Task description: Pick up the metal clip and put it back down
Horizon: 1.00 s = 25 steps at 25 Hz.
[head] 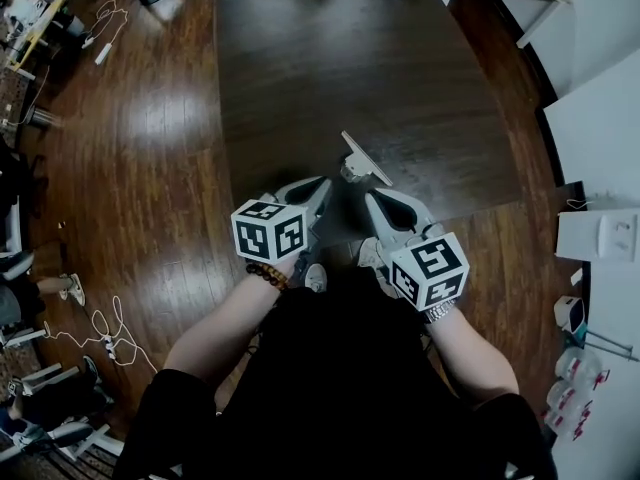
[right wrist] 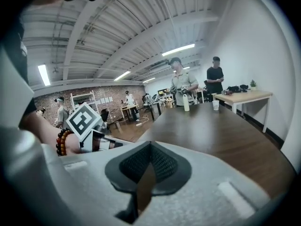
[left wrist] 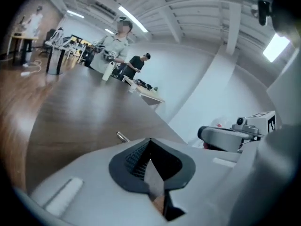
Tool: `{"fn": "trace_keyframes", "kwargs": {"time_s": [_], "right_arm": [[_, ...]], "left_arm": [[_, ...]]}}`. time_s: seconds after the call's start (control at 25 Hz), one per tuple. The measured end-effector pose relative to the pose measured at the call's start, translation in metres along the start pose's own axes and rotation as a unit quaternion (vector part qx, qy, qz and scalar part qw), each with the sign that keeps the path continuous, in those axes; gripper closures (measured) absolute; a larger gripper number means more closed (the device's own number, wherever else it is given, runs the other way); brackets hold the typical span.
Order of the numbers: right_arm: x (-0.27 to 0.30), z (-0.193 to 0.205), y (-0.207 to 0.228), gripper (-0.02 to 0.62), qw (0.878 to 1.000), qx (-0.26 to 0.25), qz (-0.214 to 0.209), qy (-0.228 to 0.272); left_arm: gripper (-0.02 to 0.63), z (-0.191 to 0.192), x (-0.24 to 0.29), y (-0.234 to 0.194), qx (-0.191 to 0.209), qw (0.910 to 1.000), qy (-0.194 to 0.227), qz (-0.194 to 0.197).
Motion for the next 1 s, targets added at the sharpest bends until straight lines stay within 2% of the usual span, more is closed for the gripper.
{"fn": "trace_keyframes", "kwargs": {"time_s": [0.16,0.32,0.72,1.0], "right_arm": [[-0.004,0.005,-0.020,0.604,1.000,-0.002,0.008,0.015],[-0.012,0.012,-0.039,0.604,0.999,-0.003,0.018,0.027],[-0.023,0.025,-0.069,0.604,0.998,0.001,0.039,0.054],[-0.028,0.026,-0.083,0.604,0.997,0.000,0.043,0.064]], "left_arm": [[0.591,-0.013,-0.022,0.023,0.083,0.9961,0.012,0.025],[0.591,-0.016,-0.042,0.041,0.131,0.9901,0.023,0.043],[0.591,-0.008,-0.073,0.049,0.167,0.9836,0.030,0.062],[0.591,-0.006,-0.085,0.051,0.173,0.9820,0.030,0.069]]}}
Point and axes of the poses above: the fingertips, and each gripper's own axes: x forward along the fingers, y to its right, z out of its underside, the point moved 4 cm from there along -x, backward along the fingers, and after that the axes turned 14 degrees about x, right-handed, at the moved point
